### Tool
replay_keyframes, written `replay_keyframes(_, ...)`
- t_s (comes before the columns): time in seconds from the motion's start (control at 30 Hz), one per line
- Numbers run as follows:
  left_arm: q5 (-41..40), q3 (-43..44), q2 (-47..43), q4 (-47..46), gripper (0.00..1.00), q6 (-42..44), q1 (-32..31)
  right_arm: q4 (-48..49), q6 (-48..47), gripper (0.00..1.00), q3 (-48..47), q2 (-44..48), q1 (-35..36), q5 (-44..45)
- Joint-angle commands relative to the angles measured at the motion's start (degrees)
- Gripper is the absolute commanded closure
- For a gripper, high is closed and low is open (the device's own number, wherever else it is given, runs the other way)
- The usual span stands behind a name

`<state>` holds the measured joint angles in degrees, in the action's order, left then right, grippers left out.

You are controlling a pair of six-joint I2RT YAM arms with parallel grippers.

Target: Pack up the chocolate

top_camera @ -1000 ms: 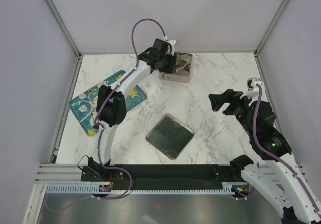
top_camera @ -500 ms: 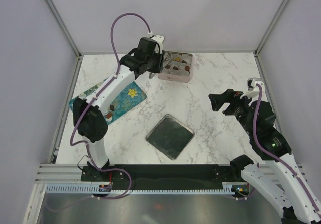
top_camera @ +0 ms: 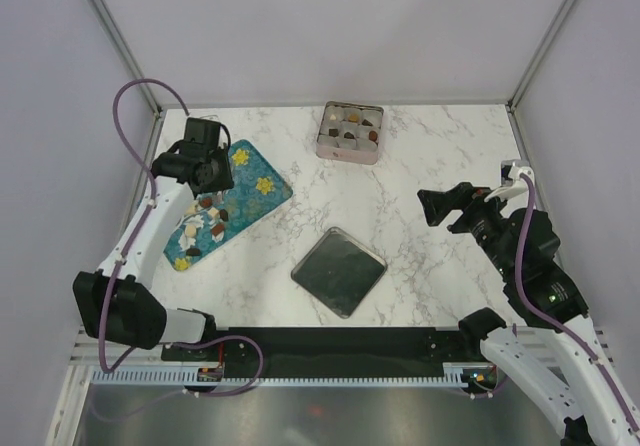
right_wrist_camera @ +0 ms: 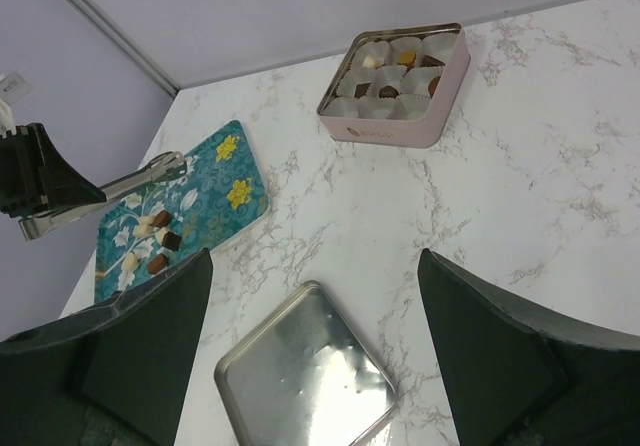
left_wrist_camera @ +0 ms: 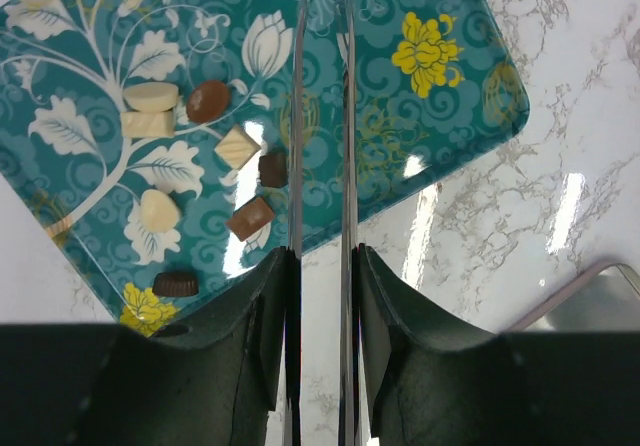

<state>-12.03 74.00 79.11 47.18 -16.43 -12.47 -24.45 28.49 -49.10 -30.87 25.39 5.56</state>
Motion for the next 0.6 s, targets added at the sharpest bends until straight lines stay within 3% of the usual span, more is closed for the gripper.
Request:
replay_keyframes(0.0,-1.4,-1.6,-4.6,-0.3,0.61,-2.5,2.4,1.1,0.4,0.08,0.3,1.1,0.2,-1.3)
replay_keyframes(0.57,-5.0,-5.8,-4.9,1.7,0.59,-2.6,10.0,0.5,0.2,0.08,0.5,3.4,0.5,-1.1)
